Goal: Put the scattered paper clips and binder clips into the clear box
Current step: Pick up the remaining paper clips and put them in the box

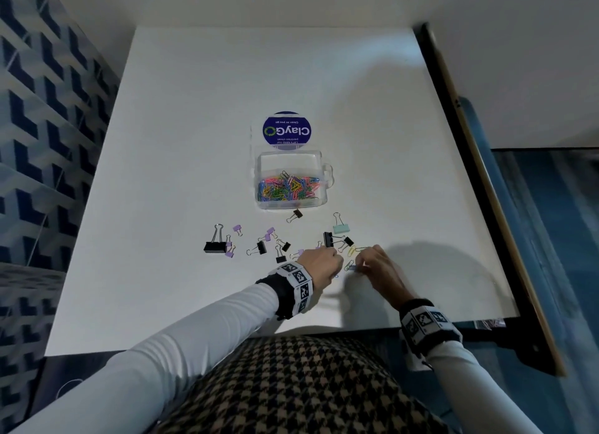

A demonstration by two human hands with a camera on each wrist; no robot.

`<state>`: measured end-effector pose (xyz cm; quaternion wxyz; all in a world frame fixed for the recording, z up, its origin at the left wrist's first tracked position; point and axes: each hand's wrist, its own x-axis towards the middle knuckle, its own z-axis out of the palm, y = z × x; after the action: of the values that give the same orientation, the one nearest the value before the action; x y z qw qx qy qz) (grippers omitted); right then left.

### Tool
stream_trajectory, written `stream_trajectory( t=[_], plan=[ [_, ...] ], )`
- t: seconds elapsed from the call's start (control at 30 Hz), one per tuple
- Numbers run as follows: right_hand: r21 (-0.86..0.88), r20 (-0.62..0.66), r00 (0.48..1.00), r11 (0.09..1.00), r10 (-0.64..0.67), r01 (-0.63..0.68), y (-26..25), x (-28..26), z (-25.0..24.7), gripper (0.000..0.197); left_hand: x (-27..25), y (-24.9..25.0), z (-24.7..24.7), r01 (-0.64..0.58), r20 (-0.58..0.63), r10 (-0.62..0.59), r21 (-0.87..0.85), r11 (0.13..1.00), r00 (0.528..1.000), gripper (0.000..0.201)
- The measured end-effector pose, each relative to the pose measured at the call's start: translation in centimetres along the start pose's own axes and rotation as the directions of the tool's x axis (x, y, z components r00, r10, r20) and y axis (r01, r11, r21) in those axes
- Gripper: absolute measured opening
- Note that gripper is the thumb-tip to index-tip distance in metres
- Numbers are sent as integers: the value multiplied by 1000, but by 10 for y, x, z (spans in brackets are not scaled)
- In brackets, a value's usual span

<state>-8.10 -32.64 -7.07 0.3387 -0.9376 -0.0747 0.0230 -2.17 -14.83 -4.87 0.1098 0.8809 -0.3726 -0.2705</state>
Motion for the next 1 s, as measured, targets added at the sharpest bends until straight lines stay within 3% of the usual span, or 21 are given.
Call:
stream_trajectory(
  t=[0.1,0.23,0.3,0.4,0.53,0.63,0.7,0.77,0.9,1.0],
  plan=[
    [16,-51,999,1000,-8,9,4,0,-14,16,-5,-3,-7,-2,-32,0,-60,998,999,14],
    [-72,80,986,985,-149,155,21,-14,-8,24,-13,-11,-29,31,-92,-58,-278,960,994,14],
    [-92,83,982,980,-170,177,30,-16,0,24,-22,-25,-41,74,-161,-163,-455,887,973,5],
    [-99,44,985,980,-167,171,32,-13,4,21,-36,-56,-59,160,-199,-338,-597,786,920,8],
    [-190,44,984,965,-173,179,19,-7,3,29,-39,-98,-84,255,-240,-509,-646,719,827,15],
    [-215,64,982,959,-175,185,10,-5,5,35,-26,-118,-103,266,-284,-561,-660,703,777,15],
    [-206,100,981,961,-166,183,4,-4,7,37,-14,-126,-113,286,-303,-570,-633,719,764,12],
    [-172,132,978,968,-160,182,-4,-3,8,36,-2,-129,-119,330,-291,-555,-563,758,779,9],
    [138,68,998,990,2,-11,-25,32,1,28,5,-131,-122,365,-257,-523,-475,801,813,4],
    [395,33,943,863,330,-315,-49,84,-8,22,-1,-127,-122,318,-334,-506,-481,817,795,10]
  ],
)
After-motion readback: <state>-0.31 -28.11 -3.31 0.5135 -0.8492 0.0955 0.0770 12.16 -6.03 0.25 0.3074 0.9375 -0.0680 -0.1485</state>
